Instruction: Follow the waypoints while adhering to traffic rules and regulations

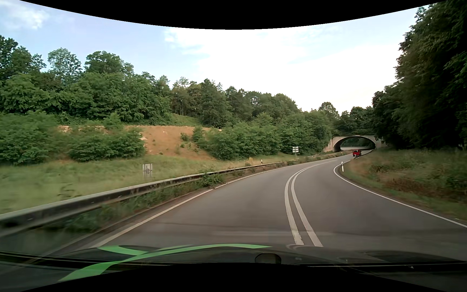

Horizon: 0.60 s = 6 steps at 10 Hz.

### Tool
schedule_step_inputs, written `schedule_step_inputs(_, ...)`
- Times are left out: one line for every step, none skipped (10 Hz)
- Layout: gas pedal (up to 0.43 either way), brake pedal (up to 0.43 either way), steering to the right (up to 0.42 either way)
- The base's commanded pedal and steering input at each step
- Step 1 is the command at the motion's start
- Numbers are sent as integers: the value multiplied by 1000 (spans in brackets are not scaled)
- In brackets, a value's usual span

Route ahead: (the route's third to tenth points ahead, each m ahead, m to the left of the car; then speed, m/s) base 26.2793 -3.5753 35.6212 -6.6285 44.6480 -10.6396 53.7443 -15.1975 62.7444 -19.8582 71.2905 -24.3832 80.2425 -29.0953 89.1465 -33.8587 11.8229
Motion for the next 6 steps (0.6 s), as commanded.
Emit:
schedule_step_inputs(240,0,39)
schedule_step_inputs(240,0,41)
schedule_step_inputs(240,0,41)
schedule_step_inputs(240,0,44)
schedule_step_inputs(248,0,46)
schedule_step_inputs(248,0,49)
